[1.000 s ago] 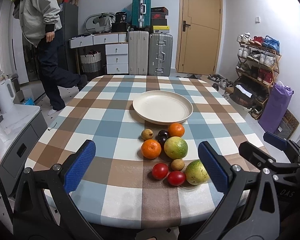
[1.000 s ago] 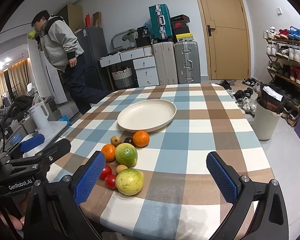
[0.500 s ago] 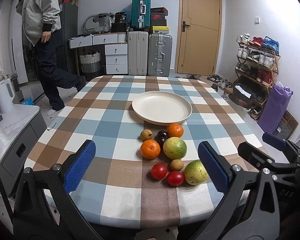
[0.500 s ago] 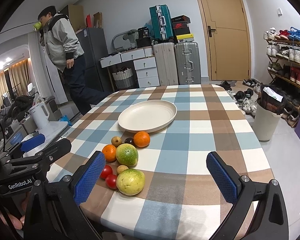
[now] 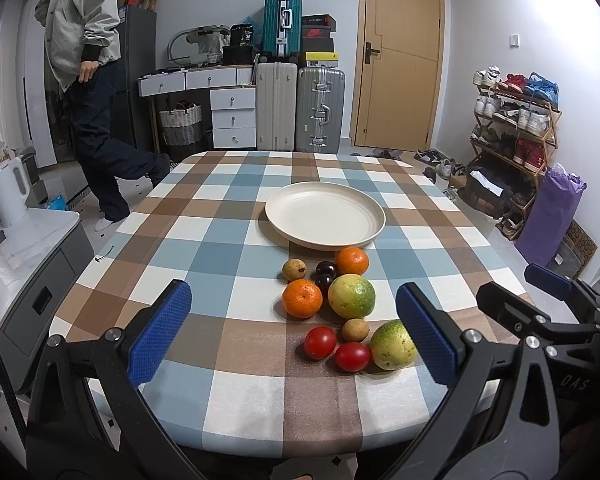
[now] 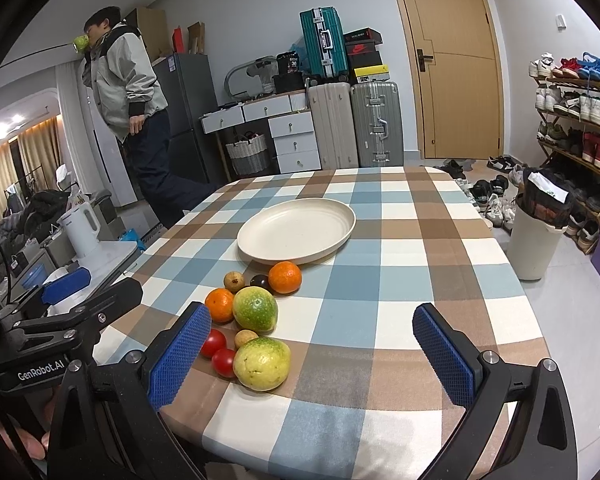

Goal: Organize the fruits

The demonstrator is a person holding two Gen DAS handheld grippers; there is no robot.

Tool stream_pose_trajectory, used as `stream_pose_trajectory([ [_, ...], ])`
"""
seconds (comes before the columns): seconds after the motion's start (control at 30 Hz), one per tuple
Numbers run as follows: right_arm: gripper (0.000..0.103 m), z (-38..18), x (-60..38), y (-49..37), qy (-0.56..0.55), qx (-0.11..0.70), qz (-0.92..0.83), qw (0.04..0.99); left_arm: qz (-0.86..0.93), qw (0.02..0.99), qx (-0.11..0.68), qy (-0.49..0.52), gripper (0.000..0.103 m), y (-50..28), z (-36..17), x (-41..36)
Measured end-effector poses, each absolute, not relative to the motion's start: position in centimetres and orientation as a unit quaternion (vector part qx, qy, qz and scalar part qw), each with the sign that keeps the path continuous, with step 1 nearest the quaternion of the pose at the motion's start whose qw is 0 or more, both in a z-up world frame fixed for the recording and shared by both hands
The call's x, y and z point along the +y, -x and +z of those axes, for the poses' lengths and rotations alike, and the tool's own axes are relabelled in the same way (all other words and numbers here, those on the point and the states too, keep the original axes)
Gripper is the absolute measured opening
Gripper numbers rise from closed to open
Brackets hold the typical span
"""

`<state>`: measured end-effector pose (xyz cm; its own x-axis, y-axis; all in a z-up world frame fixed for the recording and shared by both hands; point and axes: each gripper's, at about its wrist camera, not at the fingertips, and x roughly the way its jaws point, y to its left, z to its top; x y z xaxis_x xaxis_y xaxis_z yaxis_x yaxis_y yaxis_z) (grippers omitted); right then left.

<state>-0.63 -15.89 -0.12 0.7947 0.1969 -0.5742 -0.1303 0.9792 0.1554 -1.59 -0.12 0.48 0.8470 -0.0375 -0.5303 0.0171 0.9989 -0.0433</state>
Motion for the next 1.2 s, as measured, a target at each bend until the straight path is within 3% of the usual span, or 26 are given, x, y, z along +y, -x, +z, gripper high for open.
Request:
stream_pose_trajectory([
  [0.5,0.103,-0.5,-15.5,0.3,-0.056,0.321,0.100,0.940,-0.012,0.960,0.279,0.024,0.102,1.7,0.2,0.2],
  [1.2,0.103,-6.1,-13.6,-2.0,-0.086,0.386,0.151,0.906,-0.006,0.952,0.296,0.071,0.102,1.4,-2.5,4.5],
])
